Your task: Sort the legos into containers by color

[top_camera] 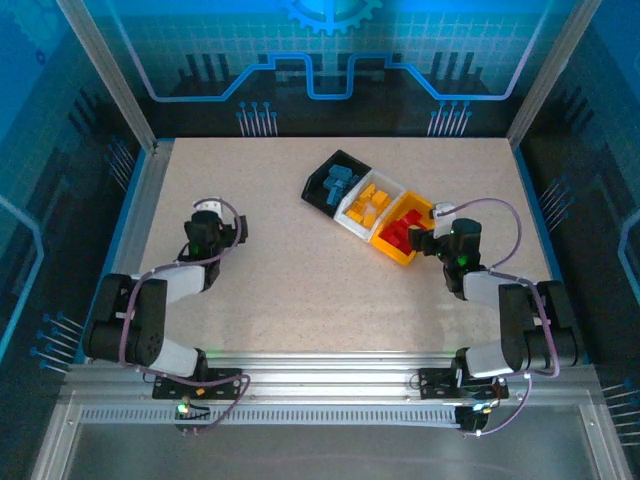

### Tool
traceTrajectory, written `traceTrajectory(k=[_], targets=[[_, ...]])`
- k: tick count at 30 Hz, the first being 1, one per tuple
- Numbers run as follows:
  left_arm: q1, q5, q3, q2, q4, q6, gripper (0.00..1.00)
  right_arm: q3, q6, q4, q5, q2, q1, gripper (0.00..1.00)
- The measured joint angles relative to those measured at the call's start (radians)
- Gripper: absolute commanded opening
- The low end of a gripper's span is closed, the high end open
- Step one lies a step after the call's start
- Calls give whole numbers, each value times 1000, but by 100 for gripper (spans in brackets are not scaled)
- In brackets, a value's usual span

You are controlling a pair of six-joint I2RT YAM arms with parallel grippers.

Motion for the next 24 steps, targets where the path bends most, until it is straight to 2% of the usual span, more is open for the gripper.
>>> traceTrajectory(k=[4, 10, 24], targets=[[19, 48, -62, 38, 128, 5, 99, 13, -16, -10, -18, 8, 0, 78], [32, 76, -81, 53, 225, 5, 99, 19, -27, -10, -44, 8, 2, 78], [32, 87, -81, 53, 273, 6, 99, -48, -30, 158, -31, 51, 6, 85]])
